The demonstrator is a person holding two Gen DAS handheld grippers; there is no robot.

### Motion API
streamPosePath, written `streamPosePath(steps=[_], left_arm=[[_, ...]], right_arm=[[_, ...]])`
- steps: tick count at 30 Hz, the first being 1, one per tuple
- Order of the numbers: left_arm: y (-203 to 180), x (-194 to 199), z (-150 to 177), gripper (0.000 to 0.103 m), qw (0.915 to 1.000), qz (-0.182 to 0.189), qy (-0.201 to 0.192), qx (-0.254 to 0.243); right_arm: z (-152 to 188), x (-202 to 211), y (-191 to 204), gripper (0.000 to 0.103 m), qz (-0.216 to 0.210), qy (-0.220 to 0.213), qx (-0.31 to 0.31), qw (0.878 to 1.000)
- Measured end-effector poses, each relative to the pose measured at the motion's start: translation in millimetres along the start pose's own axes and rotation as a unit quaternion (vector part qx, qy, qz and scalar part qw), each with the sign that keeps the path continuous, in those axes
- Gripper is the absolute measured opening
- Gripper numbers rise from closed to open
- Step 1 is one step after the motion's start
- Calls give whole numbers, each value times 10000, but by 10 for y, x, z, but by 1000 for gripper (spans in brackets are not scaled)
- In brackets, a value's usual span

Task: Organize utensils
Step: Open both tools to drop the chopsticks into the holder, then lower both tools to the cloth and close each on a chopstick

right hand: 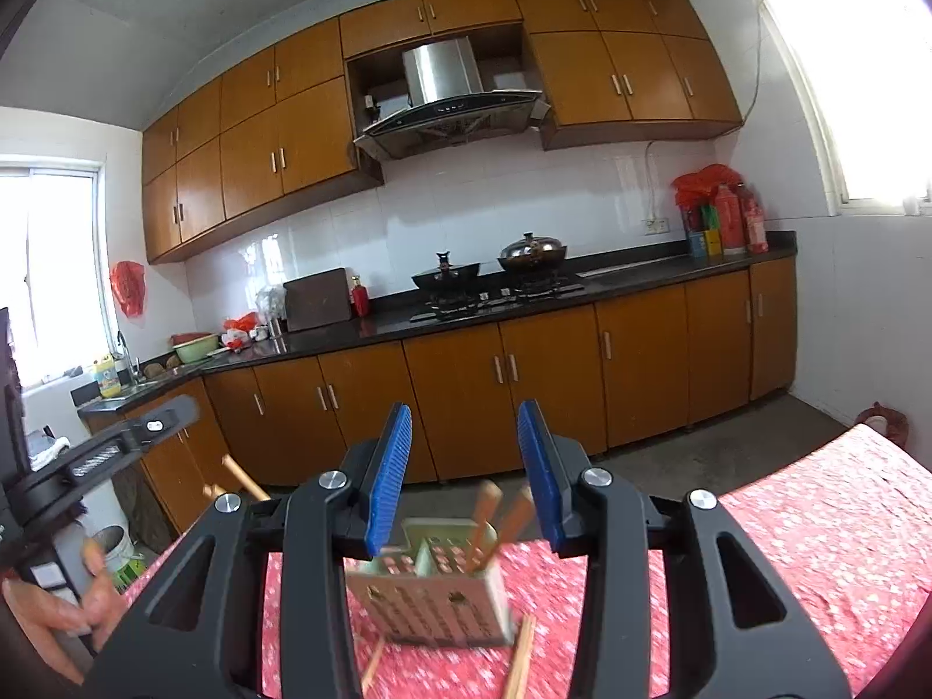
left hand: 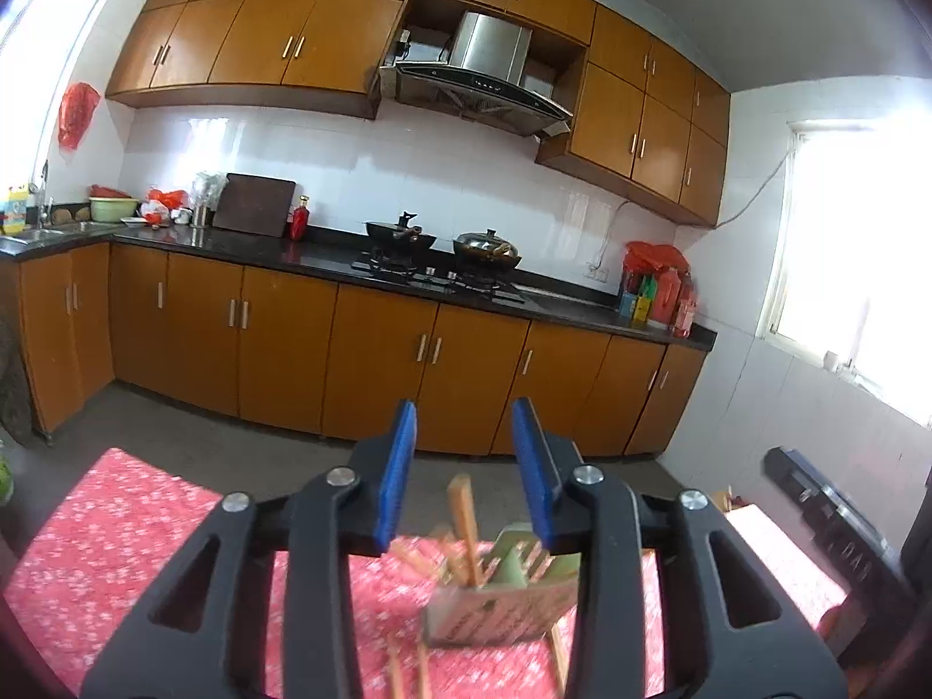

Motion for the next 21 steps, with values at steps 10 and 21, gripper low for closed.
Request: streamPosePath(steps=[10, 21], left_arm=[[713, 201, 1358, 45, 9876, -654, 1415, -198], [658, 74, 2382, 43, 9647, -449, 2590, -149]], right_arm=[[1566, -90, -597, 28, 574, 2211, -210, 9733], [2705, -249, -236, 14, 175, 3590, 37, 9332]])
Point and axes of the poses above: each gripper's, at about its wrist camera, not at the fingertips, and x roughly against the way its jaws point, y to its left, z to its underside, the point moved 9 cm from there along -x, roughly the way its jaws point, and after that the axes turned 2 degrees about y, right-handed, at the moved point
